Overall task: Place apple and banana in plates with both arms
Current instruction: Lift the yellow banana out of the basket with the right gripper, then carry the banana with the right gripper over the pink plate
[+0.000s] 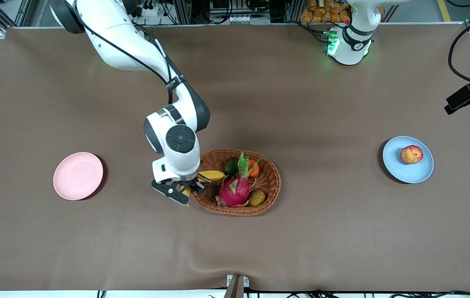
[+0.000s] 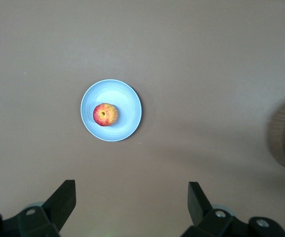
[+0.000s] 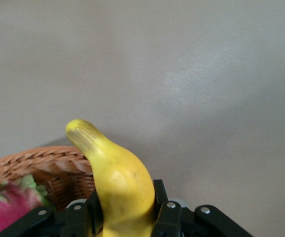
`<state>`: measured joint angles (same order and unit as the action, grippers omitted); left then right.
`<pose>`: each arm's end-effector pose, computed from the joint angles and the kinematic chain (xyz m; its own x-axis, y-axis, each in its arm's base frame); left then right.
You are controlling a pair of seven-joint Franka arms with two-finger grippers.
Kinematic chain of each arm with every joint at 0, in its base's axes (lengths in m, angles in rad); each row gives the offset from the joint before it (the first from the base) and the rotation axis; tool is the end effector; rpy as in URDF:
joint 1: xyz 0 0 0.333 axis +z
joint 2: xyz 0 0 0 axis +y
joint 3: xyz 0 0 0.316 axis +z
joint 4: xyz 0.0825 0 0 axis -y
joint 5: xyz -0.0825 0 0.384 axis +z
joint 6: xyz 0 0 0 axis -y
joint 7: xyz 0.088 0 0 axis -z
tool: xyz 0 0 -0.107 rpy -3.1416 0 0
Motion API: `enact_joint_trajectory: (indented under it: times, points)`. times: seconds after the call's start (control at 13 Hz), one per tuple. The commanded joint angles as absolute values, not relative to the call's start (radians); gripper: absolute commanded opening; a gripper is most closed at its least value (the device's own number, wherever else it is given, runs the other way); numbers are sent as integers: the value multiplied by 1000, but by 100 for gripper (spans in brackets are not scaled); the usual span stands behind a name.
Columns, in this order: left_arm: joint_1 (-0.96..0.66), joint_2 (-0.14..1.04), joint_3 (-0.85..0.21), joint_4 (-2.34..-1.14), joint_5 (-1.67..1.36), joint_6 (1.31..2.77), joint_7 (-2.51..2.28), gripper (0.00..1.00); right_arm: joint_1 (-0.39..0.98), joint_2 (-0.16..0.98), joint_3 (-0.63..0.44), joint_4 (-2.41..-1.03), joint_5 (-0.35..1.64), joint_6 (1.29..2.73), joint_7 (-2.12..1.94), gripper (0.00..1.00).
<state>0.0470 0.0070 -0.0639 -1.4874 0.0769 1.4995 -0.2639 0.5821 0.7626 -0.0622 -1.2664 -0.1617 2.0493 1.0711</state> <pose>0.5499 -0.0005 0.6538 0.9682 0.2490 0.0250 0.2502 -0.9655 -0.0721 0.6489 0.3748 0.3052 0.8858 -0.4318 0.1700 -0.4489 -0.8901 0.0783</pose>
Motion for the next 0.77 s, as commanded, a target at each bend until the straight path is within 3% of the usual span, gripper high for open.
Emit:
enact_joint_trajectory:
  times: [0.0, 0.38, 0.69]
  points:
    - [16, -38, -17, -1539, 57, 1516, -242, 100, 581, 712, -60, -1276, -181, 1964, 982, 3]
    - [-8, -31, 3, -1528, 60, 1538, -244, 100, 531, 618, -78, -1287, -189, 1810, 650, 2]
    - [-8, -9, 0, -1526, 61, 1588, -242, 100, 387, 537, -77, -1353, -180, 1782, 335, 2]
